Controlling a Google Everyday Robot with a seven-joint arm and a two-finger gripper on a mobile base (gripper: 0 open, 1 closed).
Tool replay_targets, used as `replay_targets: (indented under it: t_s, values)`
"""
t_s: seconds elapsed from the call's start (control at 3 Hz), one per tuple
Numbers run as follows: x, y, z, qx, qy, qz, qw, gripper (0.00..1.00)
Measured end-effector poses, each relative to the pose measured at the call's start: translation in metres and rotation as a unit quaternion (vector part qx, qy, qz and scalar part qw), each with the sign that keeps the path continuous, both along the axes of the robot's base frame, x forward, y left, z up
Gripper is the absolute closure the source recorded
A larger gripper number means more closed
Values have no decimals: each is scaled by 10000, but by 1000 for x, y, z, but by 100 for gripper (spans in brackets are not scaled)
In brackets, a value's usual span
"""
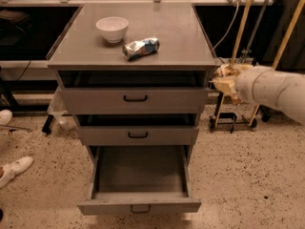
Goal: Pick orange can from bottom drawer and place on counter
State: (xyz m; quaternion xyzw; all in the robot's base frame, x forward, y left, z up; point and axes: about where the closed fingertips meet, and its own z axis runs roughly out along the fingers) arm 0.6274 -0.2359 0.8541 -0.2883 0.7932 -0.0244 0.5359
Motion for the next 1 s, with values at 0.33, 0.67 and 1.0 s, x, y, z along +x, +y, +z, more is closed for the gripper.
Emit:
replay_targets:
  t_s: [0.33, 0.67, 1.0]
  values:
    - [51, -23, 59, -248, -235, -353, 9988, 100]
    - [115, -8, 92, -247, -325, -451, 9981, 100]
    - [182, 47, 99, -78, -246, -255, 9993, 100]
